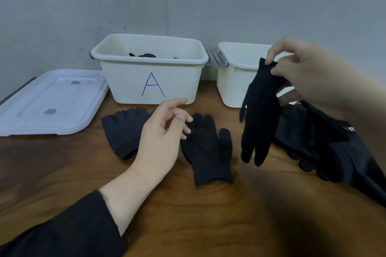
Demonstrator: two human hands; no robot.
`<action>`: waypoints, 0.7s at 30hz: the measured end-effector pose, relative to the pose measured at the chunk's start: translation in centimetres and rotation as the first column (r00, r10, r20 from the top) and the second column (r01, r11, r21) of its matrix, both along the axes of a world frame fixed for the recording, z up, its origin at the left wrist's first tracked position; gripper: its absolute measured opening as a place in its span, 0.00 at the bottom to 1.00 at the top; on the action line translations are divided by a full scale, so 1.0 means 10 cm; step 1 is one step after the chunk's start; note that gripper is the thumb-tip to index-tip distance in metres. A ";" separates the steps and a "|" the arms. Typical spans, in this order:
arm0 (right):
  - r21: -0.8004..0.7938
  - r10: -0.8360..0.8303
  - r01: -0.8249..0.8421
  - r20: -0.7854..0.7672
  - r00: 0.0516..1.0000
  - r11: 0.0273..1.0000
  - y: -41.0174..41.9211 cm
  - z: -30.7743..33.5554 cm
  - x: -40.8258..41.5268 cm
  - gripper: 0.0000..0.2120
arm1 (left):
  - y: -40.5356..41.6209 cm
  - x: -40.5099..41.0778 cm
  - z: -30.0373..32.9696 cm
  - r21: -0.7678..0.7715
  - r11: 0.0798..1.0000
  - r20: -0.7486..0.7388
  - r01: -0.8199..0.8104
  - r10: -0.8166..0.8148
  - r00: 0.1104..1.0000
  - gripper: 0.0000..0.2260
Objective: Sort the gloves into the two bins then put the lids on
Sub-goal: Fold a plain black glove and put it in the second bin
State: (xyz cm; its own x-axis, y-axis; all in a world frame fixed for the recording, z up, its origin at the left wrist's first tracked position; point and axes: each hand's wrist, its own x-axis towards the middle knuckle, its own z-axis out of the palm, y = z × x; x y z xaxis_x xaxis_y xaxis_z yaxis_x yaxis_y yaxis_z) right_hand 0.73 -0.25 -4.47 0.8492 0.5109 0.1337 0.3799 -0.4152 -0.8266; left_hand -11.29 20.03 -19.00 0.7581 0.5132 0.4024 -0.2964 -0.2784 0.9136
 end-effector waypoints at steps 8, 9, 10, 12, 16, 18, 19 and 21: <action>-0.304 0.113 -0.067 0.136 0.984 0.950 0.05 0.25 -0.01 0.16 | 0.14 -0.07 0.02 0.271 0.959 -0.026 -0.088 0.098 0.995 0.11; -0.364 0.122 -0.039 0.208 0.971 0.931 0.06 0.29 -0.01 0.14 | 0.17 -0.07 0.01 0.317 0.943 -0.036 -0.097 0.114 0.993 0.11; -0.413 0.123 0.004 0.280 0.952 0.911 0.08 0.32 0.01 0.11 | 0.20 -0.06 0.01 0.355 0.929 -0.047 -0.106 0.130 0.990 0.12; -0.457 0.122 0.091 0.417 0.901 0.885 0.15 0.37 0.03 0.04 | 0.24 -0.06 0.00 0.385 0.915 -0.060 -0.121 0.155 0.986 0.12; -0.483 0.163 0.164 0.565 0.809 0.860 0.31 0.38 0.05 0.07 | 0.24 -0.04 -0.01 0.396 0.908 -0.050 -0.137 0.170 0.984 0.12; -0.482 0.167 0.123 0.514 0.841 0.867 0.39 0.35 0.07 0.06 | 0.25 -0.04 -0.02 0.385 0.911 -0.049 -0.148 0.180 0.982 0.12; -0.476 0.166 0.100 0.484 0.859 0.874 0.43 0.32 0.09 0.05 | 0.26 -0.04 -0.02 0.373 0.915 -0.052 -0.156 0.189 0.981 0.12; -0.445 0.165 0.059 0.447 0.879 0.893 0.52 0.23 0.15 0.02 | 0.27 -0.03 -0.02 0.349 0.920 -0.054 -0.176 0.208 0.977 0.12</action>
State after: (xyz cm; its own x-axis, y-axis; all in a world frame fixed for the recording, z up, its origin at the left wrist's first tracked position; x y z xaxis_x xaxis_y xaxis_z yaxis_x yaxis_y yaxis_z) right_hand 2.20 4.96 -2.15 0.7134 0.6524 0.2557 0.7005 -0.6537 -0.2864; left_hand -11.64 22.77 -19.19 0.6988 0.4964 0.5150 -0.1292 -0.6206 0.7734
